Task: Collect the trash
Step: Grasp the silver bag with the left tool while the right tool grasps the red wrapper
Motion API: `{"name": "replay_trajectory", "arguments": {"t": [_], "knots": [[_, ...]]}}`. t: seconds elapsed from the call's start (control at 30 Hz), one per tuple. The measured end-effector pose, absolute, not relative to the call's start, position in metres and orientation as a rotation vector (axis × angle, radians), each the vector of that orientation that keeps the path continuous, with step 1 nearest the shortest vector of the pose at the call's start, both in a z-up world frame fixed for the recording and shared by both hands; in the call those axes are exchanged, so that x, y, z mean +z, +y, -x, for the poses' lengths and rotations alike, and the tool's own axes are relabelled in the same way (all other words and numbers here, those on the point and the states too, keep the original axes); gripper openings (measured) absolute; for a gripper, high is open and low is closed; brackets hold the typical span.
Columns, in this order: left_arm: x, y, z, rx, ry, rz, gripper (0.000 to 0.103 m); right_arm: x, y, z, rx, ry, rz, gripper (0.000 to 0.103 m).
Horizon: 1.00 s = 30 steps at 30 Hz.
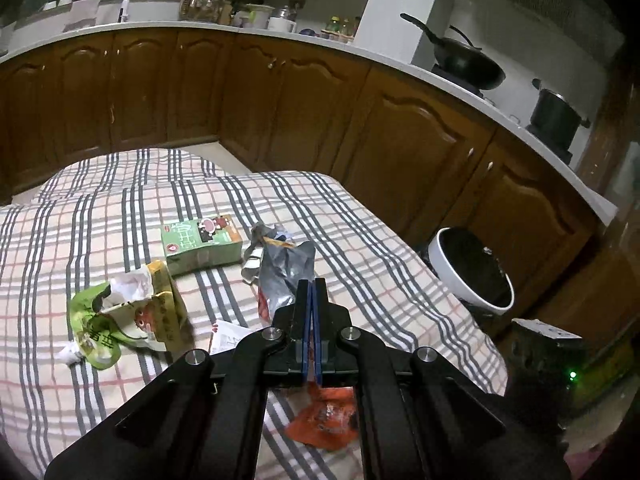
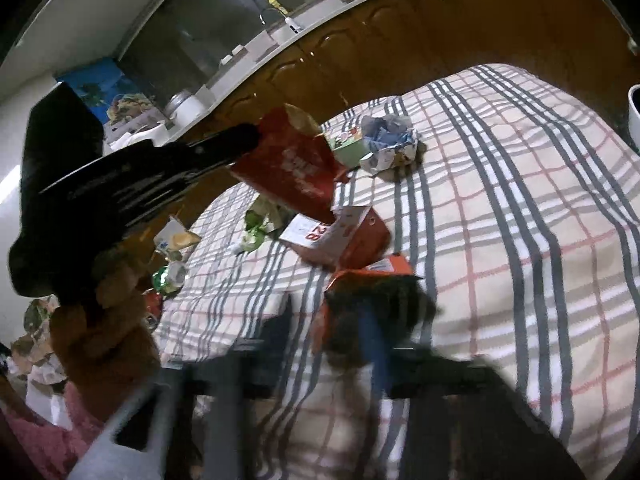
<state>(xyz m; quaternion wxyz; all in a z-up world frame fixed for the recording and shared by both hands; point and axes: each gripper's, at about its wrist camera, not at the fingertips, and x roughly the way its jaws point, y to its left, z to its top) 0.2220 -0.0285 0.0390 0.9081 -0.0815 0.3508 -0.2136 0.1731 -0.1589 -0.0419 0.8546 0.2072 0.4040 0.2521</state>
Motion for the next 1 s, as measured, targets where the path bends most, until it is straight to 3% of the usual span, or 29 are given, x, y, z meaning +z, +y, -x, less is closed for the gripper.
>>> {"name": "replay_trajectory", "arguments": {"t": [0.3, 1.0], "knots": [[0.042, -0.055, -0.22, -0.486, 0.718, 0.172, 0.0, -0.011, -0.216, -0.154, 0.438, 0.723, -0.409, 0.002], [0.059, -0.193, -0.229, -0.714, 0.722, 0.115, 0.0, 0.026, -0.385, -0.127, 0.093, 0.583, -0.422, 0.002]]}}
